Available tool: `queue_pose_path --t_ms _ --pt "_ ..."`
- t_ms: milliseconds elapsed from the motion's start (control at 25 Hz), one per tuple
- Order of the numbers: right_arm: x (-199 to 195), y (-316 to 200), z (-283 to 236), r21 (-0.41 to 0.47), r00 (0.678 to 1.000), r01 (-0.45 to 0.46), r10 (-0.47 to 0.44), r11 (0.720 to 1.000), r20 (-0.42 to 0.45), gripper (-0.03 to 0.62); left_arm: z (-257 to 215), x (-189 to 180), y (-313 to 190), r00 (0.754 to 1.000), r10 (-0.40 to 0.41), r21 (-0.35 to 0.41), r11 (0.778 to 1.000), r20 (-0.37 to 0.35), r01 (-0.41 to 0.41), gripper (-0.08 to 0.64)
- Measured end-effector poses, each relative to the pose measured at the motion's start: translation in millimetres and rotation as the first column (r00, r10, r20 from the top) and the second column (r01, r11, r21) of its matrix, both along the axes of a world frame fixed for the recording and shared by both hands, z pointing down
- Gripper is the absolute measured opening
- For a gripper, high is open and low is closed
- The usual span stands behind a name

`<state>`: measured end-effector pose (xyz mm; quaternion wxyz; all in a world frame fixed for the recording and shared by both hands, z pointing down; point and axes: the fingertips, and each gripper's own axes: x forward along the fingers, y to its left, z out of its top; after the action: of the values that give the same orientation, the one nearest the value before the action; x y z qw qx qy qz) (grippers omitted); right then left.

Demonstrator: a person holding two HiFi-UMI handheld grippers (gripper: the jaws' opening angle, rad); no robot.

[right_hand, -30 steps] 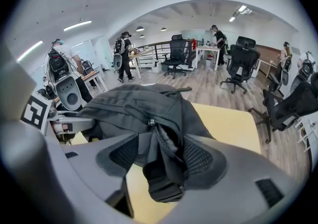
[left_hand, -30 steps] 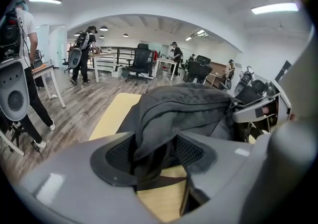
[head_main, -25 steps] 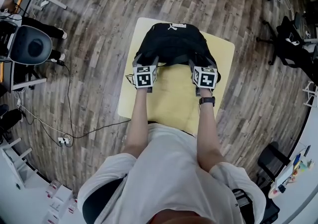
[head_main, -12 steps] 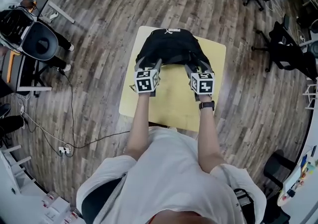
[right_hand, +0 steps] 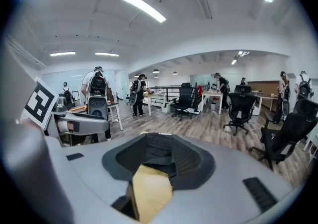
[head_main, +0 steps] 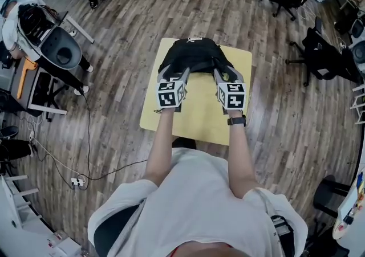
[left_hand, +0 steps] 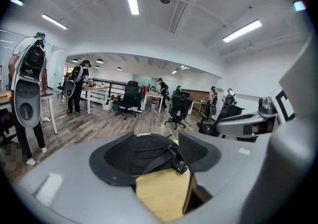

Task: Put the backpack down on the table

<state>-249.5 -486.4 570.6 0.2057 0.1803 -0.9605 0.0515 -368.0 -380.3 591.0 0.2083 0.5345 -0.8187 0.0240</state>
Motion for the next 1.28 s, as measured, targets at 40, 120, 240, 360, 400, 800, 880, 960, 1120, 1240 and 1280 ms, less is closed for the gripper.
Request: queue_pose_path --t_ms 40,120,240,360,400,800,880,960,1120,1240,1280 --pt "4.8 4.1 -10.5 0.014 1.0 -0.002 0.002 1.0 0.019 0.164 -7.3 5.3 4.3 1.0 0.002 0.011 1.0 0.013 -0.002 0.284" --pt "15.0 10.7 -30.3 0.038 0.999 -0.005 0.003 0.999 0.054 0.155 -22.0 16.6 11.0 0.999 0.005 0.035 0.999 0.036 -0.006 0.263" --pt "30.9 18.0 -56.5 0.069 0.995 -0.017 0.01 0.997 0.103 0.142 -43.6 34.5 19.0 0.998 0.014 0.072 0.997 0.065 -0.018 0.215" --pt "43.3 26.3 -78.8 0.092 0.988 -0.023 0.008 0.996 0.152 0.115 -63.7 48.3 27.3 0.994 0.019 0.093 0.995 0.111 -0.029 0.187" --pt "46.7 29.1 -84.8 0.097 0.986 -0.024 0.008 0.995 0.166 0.107 -70.1 51.8 30.5 0.992 0.018 0.099 0.995 0.125 -0.03 0.181" --pt "72.8 59.9 -132.2 0.145 0.96 -0.029 -0.013 0.989 0.281 0.051 -123.2 77.9 69.0 0.981 -0.044 0.209 0.978 0.191 0.003 0.08" --pt "76.0 62.8 -140.2 0.157 0.955 -0.028 -0.02 0.987 0.296 0.044 -128.9 78.1 73.9 0.979 -0.066 0.227 0.974 0.192 0.021 0.068" --pt "79.7 63.4 -146.6 0.182 0.953 -0.037 -0.02 0.983 0.302 0.039 -131.7 79.5 77.0 0.976 -0.084 0.236 0.971 0.199 0.035 0.052" --pt "88.3 62.0 -158.7 0.212 0.947 -0.075 0.003 0.974 0.321 0.022 -136.3 82.9 79.6 0.969 -0.103 0.234 0.971 0.225 0.049 0.031" --pt "87.9 61.0 -166.5 0.218 0.942 -0.084 0.006 0.972 0.337 0.012 -143.6 81.5 80.5 0.966 -0.11 0.242 0.969 0.235 0.051 0.011" --pt "87.3 61.1 -169.1 0.219 0.94 -0.086 0.006 0.972 0.341 0.011 -147.4 80.9 81.0 0.964 -0.11 0.247 0.968 0.241 0.049 0.011"
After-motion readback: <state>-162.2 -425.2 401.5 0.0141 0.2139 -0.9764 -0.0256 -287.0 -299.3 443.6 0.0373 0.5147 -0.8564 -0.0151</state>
